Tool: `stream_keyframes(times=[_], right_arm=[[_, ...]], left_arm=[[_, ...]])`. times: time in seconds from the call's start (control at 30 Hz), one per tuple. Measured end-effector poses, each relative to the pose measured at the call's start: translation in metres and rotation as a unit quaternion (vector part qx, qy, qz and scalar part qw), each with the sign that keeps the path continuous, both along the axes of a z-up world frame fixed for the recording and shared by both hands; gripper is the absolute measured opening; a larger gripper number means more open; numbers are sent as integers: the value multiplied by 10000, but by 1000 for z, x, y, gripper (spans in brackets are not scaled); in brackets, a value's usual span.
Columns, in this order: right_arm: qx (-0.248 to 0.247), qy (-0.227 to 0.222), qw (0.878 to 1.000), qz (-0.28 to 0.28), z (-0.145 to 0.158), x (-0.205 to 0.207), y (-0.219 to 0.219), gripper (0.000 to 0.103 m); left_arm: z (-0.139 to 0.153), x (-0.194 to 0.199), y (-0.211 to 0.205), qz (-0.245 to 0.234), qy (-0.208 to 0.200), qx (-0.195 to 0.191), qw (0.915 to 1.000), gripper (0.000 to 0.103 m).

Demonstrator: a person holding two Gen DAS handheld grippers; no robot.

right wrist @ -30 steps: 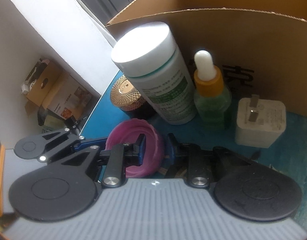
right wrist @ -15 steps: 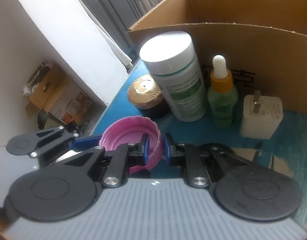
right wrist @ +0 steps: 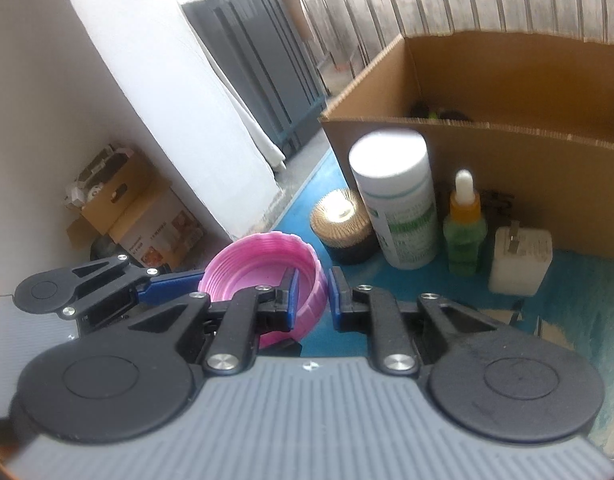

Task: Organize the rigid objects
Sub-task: 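Lift the pink bowl with the right gripper and carry it over the box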

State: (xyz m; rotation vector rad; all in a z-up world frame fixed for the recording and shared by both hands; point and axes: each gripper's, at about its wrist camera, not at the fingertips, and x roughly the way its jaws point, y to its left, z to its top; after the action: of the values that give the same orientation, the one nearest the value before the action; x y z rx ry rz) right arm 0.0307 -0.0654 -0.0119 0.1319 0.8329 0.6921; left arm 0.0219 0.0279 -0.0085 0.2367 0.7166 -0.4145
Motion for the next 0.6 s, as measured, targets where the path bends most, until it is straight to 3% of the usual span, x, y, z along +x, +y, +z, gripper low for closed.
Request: stream_keyframes(times=[0.27, 0.6], right_arm=[[108, -315, 9994, -52, 30, -12, -22, 15], [197, -494, 9984, -185, 43, -26, -31, 15]], left_arm=[[20, -13, -5, -2, -326, -25, 9995, 71], [31, -23, -14, -103, -559, 42, 9984, 71]])
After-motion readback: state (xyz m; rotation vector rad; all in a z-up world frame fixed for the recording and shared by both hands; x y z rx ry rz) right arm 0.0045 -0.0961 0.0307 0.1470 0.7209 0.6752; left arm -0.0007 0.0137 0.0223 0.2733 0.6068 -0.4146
